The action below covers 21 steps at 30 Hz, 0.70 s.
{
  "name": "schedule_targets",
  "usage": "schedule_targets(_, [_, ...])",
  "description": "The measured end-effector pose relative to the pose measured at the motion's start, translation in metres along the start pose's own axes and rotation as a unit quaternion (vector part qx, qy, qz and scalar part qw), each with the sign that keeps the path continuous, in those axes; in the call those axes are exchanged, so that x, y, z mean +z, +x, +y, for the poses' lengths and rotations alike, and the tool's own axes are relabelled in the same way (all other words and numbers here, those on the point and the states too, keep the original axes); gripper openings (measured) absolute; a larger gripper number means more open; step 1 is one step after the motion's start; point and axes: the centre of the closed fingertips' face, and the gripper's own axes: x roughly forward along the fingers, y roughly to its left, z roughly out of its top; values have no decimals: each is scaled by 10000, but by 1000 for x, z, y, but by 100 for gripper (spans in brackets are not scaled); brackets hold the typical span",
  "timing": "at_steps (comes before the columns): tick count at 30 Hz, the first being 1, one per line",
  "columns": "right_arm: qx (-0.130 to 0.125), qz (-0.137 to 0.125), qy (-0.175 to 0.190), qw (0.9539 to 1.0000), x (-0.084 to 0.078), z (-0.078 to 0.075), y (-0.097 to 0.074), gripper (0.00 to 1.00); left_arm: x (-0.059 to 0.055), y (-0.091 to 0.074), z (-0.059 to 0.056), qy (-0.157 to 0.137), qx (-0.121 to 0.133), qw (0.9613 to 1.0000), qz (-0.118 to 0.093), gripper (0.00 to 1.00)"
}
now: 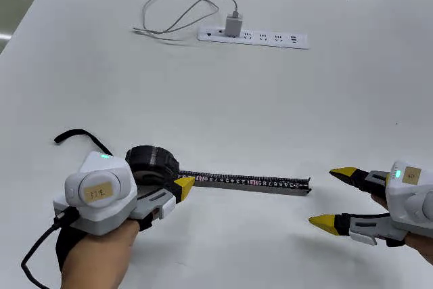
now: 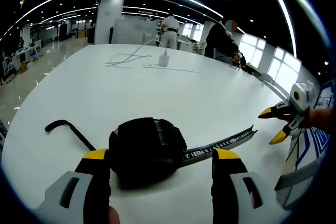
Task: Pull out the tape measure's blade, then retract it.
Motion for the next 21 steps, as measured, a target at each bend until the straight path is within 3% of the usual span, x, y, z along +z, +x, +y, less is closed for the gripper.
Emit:
schedule_targets(8, [115,240,-307,9992,-3,-11,6,48,1,2,5,-107,307,9995,-21,73])
schedule_targets(15, [237,369,-490,9978,0,-18,11,42,3,4,12,-312,395,9987,-29,68])
schedule_targets(21, [435,522,-619,9958,0,-15,16,35,3,6,13,-394,444,9982,-2,66])
